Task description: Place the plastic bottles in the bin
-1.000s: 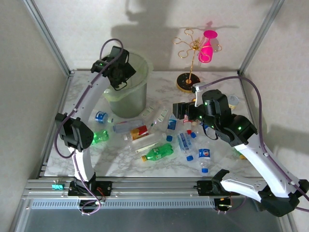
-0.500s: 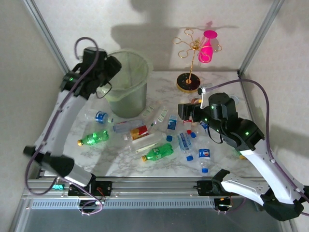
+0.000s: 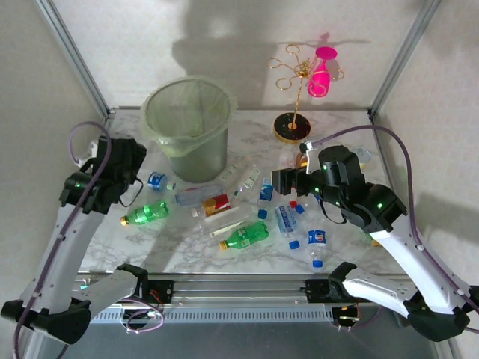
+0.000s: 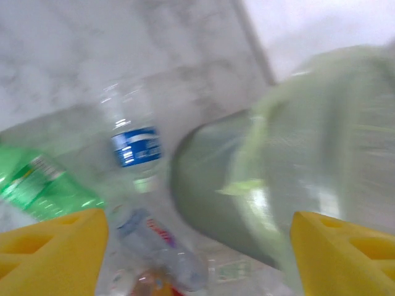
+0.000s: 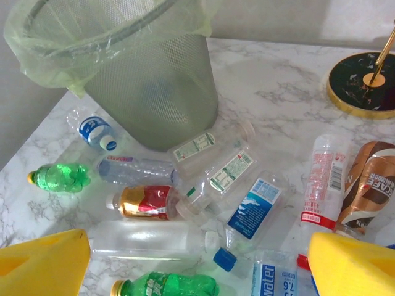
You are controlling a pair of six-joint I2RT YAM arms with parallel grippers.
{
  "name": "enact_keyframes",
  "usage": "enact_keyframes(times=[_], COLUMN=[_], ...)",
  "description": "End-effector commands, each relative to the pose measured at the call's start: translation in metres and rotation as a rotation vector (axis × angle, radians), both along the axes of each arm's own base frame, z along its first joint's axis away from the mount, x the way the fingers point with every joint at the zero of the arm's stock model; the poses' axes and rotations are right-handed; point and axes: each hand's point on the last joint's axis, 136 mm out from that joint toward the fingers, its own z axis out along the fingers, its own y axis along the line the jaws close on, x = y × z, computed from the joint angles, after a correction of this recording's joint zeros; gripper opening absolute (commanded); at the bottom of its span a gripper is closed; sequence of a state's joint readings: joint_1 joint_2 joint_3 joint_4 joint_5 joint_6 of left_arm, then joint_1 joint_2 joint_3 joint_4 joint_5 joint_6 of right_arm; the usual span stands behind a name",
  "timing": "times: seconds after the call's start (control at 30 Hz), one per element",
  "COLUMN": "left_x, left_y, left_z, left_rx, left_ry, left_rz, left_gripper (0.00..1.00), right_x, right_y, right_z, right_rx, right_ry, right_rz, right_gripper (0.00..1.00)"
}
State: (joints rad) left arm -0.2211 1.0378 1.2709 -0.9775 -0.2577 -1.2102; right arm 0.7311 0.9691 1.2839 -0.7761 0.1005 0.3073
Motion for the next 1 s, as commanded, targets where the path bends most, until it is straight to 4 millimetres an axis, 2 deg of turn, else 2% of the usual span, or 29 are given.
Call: enact_keyframes(times=[0.0,0.1,0.2,0.27,0.47,0.77,0.97], left_x=[-0.028,-0.025,-0.031,-0.032,-0.035,-0.021,-0.015], left_y=[-0.007,-0.02,-0.011,-0.005,0.0,0.012,0.024], left_z=[-0.077,-0.107,-0.122,-0.131,-0.175,-0.203,-0.221], left_rx=[-0.154,-0.253,-0.259,-0.26,-0.333,-0.32,-0.277], left_ry=[0.237,0.243,0.244,0.245,0.32,0.367,0.42], left_rz=[0.103,0.115,0.215,0.268,0.358,0.381,0.358], left_gripper=[0.78,0.82,0.85,0.95,0.97,0.99,0.9], right_x=[-0.001,0.0,-0.001,-0.001,-0.002,0.001,0.007], right_y=[0.005,0.007,0.006,0.004,0.0,0.003,0.006], right_z=[-0.009,-0.01,-0.013,-0.013,-0.016,-0.013,-0.013], right_rx=[0.006,0.011,0.017,0.022,0.035,0.065,0.059], right_ry=[0.032,0.036,0.038,0.039,0.04,0.046,0.048], right_rz=[0.008,0.009,0.001,-0.01,-0.028,-0.045,-0.053], right_gripper=[0.91,0.91,0.91,0.91,0.91,0.92,0.92])
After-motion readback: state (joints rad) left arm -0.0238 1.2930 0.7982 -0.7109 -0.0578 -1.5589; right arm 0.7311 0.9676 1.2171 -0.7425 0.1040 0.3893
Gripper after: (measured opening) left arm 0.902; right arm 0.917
